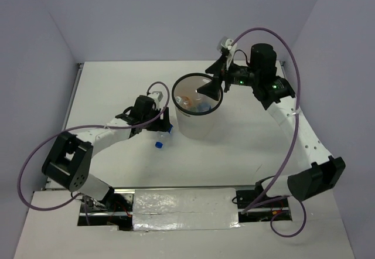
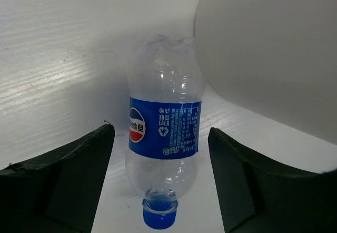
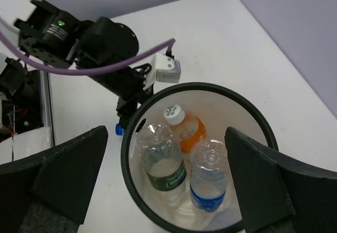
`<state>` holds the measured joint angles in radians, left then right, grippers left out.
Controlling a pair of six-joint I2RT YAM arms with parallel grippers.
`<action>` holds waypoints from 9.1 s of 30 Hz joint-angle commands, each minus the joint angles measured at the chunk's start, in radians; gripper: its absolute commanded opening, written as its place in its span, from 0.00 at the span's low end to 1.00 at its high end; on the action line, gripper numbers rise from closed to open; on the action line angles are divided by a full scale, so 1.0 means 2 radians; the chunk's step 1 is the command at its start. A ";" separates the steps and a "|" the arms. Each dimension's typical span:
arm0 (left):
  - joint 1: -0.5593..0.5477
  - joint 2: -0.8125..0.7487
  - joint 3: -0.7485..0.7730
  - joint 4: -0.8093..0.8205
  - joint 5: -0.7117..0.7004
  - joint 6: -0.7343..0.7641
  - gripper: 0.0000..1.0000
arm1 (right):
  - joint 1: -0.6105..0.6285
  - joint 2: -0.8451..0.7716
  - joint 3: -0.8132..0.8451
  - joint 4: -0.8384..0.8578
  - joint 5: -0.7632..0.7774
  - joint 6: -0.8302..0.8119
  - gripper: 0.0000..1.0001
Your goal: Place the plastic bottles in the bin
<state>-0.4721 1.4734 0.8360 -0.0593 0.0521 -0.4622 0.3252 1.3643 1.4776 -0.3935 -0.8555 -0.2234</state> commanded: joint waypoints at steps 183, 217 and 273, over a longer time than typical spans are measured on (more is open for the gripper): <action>0.030 -0.257 0.038 0.063 -0.079 -0.142 0.99 | -0.299 0.423 0.206 0.063 0.097 0.232 0.24; 0.030 -0.411 -0.107 0.104 -0.041 -0.185 0.99 | -0.054 0.133 0.186 -0.290 0.099 -0.149 0.22; 0.030 -0.443 -0.054 0.069 -0.015 -0.144 0.99 | -0.174 -0.263 -0.110 -0.029 0.300 0.107 1.00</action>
<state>-0.4152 0.5976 0.6899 0.0559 0.0013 -0.7631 -0.0204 0.8959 1.2903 -0.5571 -0.3264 -0.1001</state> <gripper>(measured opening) 0.994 0.994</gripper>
